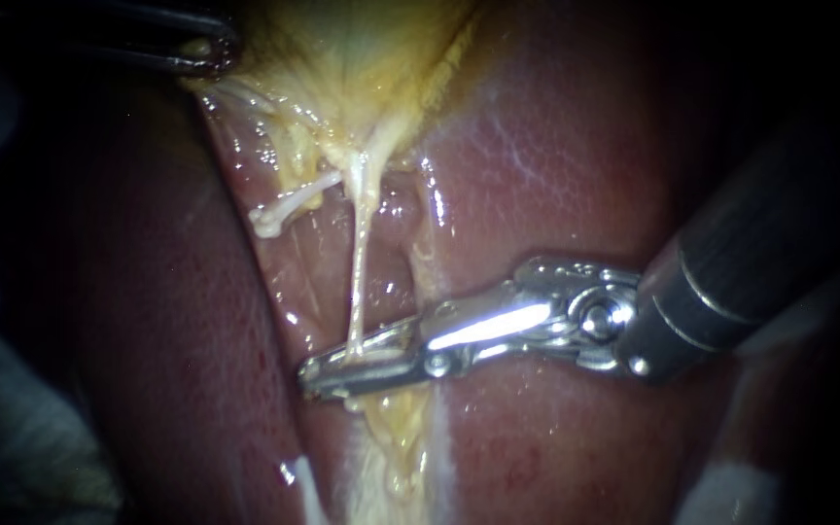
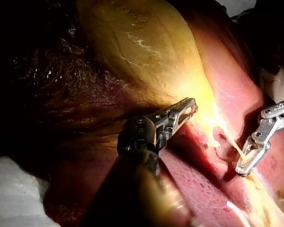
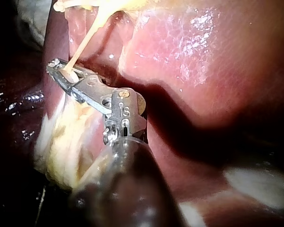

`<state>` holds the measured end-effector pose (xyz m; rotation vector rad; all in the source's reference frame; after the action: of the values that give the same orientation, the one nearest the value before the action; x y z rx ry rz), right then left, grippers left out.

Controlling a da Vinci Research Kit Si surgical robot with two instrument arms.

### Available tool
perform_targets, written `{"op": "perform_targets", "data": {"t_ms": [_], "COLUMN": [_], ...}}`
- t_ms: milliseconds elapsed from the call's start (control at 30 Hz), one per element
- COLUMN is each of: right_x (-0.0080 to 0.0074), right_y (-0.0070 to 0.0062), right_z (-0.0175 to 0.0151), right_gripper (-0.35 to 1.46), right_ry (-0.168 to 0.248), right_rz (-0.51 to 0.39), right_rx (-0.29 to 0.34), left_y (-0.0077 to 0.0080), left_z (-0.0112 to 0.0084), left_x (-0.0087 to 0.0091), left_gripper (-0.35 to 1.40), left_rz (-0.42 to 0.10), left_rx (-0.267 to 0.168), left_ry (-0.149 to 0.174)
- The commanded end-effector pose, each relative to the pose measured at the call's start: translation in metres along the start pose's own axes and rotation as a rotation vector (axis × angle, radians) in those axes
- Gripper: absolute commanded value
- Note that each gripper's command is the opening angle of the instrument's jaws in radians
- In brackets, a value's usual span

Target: Going back first clip right tube

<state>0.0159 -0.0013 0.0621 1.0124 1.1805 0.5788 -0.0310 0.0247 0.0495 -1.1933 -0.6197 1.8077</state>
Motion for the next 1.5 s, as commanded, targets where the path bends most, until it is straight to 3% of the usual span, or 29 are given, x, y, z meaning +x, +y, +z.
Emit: {"op": "perform_targets", "data": {"t_ms": [33,100,133,233,400,567,667,867,1100,1333,1500], "right_x": [0.0,0.0001,0.0001,0.0001,0.0003,0.0007,0.0007,0.0009,0.0011,0.0004,0.001], "right_y": [0.0,0.0,0.0,0.0001,0.0008,0.0014,0.0011,-0.0002,-0.0019,-0.0037,-0.0037], "right_z": [0.0,0.0,0.0,0.0,-0.0002,-0.0011,-0.002,-0.005,-0.0074,-0.0071,-0.0075], "right_gripper": [-0.35,-0.34,-0.11,0.24,0.43,0.49,0.5,0.5,0.5,0.5,0.5], "right_ry": [0.0,-0.002,-0.003,-0.021,-0.068,-0.084,-0.107,-0.118,-0.126,-0.139,-0.148], "right_rz": [-0.011,-0.052,-0.07,-0.087,-0.183,-0.298,-0.333,-0.405,-0.429,-0.428,-0.465], "right_rx": [0.0,0.002,0.002,-0.009,-0.084,-0.225,-0.255,-0.265,-0.247,-0.204,-0.199], "left_y": [0.0,0.0,-0.0001,-0.0002,-0.0002,-0.0004,-0.0005,-0.0007,-0.0011,-0.0013,-0.0014], "left_z": [0.0,-0.0001,-0.0001,-0.0001,-0.0002,-0.0004,-0.0005,-0.0006,-0.0007,-0.0008,-0.0008], "left_x": [0.0,0.0,0.0,0.0,0.0,0.0,-0.0001,-0.0001,-0.0001,-0.0001,-0.0001], "left_gripper": [-0.35,-0.35,-0.35,-0.35,-0.35,-0.35,-0.35,-0.35,-0.35,-0.35,-0.35], "left_rz": [0.0,0.001,0.001,0.001,0.001,0.002,0.002,0.002,0.003,0.004,0.004], "left_rx": [0.001,0.0,0.0,0.0,-0.001,-0.002,-0.003,-0.004,-0.006,-0.01,-0.01], "left_ry": [0.0,-0.001,-0.001,-0.001,-0.001,-0.002,-0.002,-0.003,-0.004,-0.005,-0.005]}}
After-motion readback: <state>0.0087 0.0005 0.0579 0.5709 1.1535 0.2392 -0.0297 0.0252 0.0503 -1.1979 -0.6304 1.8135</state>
